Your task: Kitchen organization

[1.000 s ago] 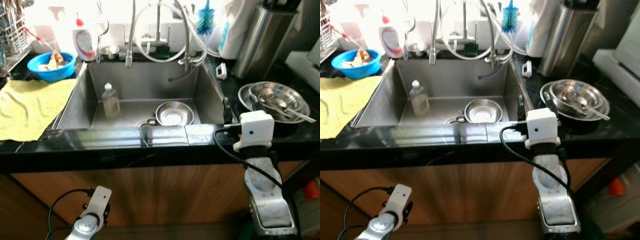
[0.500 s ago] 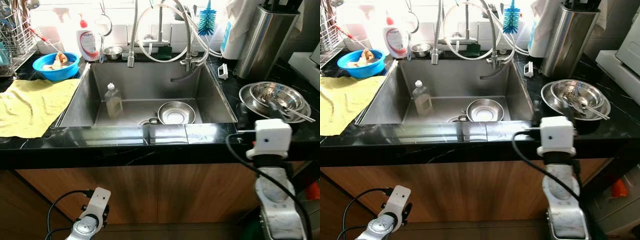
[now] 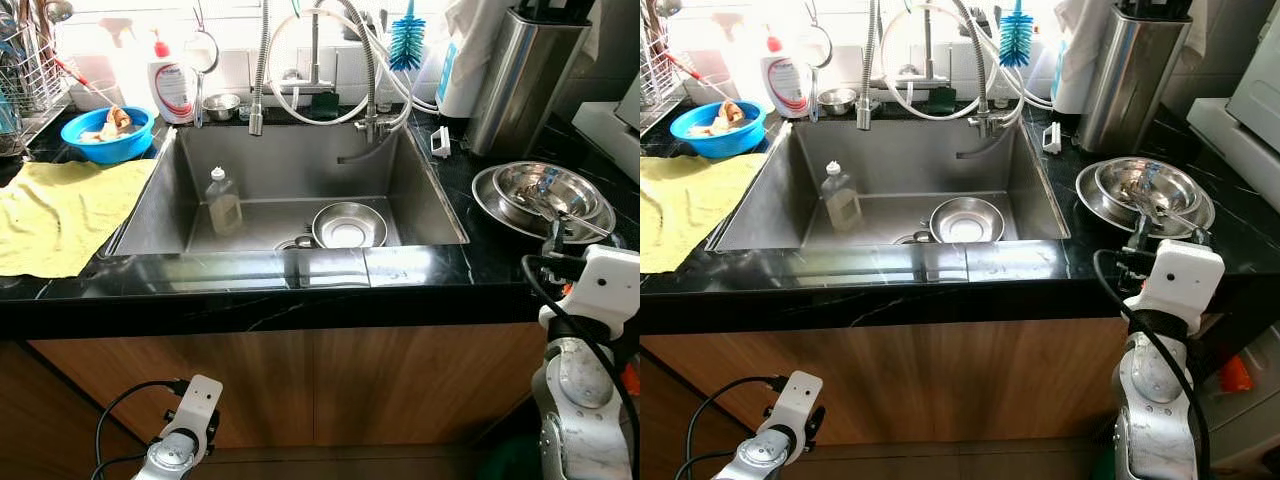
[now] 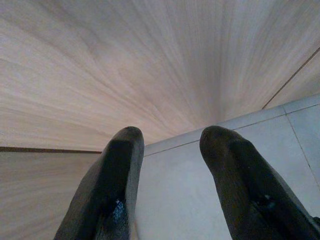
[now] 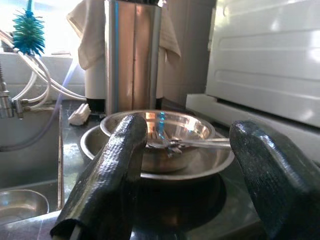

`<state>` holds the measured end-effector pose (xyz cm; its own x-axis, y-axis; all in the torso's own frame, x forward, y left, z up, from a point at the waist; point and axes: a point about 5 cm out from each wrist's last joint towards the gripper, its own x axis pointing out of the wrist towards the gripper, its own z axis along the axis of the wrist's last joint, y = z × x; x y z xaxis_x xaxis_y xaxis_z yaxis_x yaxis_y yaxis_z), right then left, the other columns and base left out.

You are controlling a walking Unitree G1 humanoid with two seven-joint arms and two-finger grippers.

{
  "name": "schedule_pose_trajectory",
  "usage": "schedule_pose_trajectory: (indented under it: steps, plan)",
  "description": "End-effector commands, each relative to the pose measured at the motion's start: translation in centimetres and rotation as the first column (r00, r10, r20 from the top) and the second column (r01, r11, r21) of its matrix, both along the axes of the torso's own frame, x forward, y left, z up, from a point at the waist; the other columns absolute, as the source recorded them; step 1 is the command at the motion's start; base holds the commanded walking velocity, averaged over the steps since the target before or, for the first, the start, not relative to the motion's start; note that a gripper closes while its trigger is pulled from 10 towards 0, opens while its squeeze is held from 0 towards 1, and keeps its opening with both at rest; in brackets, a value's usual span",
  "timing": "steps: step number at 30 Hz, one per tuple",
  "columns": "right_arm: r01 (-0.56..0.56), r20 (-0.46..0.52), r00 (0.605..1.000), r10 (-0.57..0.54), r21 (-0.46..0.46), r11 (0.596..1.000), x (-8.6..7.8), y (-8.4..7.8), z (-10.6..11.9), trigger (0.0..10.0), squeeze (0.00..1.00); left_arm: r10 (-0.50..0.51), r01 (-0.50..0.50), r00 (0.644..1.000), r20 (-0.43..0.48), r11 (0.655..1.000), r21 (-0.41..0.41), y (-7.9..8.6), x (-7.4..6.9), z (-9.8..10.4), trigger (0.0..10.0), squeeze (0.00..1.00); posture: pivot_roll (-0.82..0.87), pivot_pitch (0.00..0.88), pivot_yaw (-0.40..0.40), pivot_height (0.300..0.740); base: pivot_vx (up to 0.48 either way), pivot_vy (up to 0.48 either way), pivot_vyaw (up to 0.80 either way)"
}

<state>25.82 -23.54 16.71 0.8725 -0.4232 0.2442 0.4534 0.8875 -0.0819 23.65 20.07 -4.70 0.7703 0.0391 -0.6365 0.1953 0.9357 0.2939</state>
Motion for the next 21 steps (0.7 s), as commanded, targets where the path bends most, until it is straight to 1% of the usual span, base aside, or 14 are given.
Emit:
schedule_pose_trajectory:
  steps: [1, 2, 5, 15, 21]
  plan:
    - [0.016, 0.003, 1.0, -0.016, 0.031, 0.999, 0.0, -0.3, 0.2, 10.0, 0.0, -0.009, 0.009, 1.0, -0.015, 1.0, 0.007, 0.2, -0.4, -0.2, 10.0, 0.0, -0.07, 0.0, 0.019, 0.74, 0.0, 0.0, 0.0]
    - [0.017, -0.012, 1.0, -0.016, 0.061, 0.998, 0.1, -0.4, -0.1, 10.0, 0.0, -0.01, 0.011, 1.0, -0.015, 1.0, 0.008, 0.2, -0.4, -0.2, 10.0, 0.0, -0.07, 0.0, 0.019, 0.74, 0.0, 0.0, 0.0]
    - [0.026, -0.067, 0.998, -0.02, 0.081, 0.996, 0.4, -0.6, -0.8, 10.0, 0.0, -0.012, 0.012, 1.0, -0.016, 1.0, 0.008, 0.2, -0.4, -0.2, 10.0, 0.0, -0.07, 0.0, 0.018, 0.74, 0.0, 0.0, 0.0]
    - [0.041, -0.103, 0.994, -0.029, 0.113, 0.993, 0.6, -0.9, -1.2, 10.0, 0.0, -0.014, 0.014, 1.0, -0.018, 1.0, 0.009, 0.1, -0.4, -0.3, 10.0, 0.0, -0.07, 0.0, 0.017, 0.74, 0.0, 0.0, 0.0]
    - [0.058, -0.123, 0.991, -0.044, 0.111, 0.992, 1.0, -1.3, -1.2, 10.0, 0.0, -0.009, 0.01, 1.0, -0.019, 1.0, 0.012, 0.3, -0.5, -0.3, 10.0, 0.0, -0.07, 0.0, 0.014, 0.74, 0.0, 0.0, 0.0]
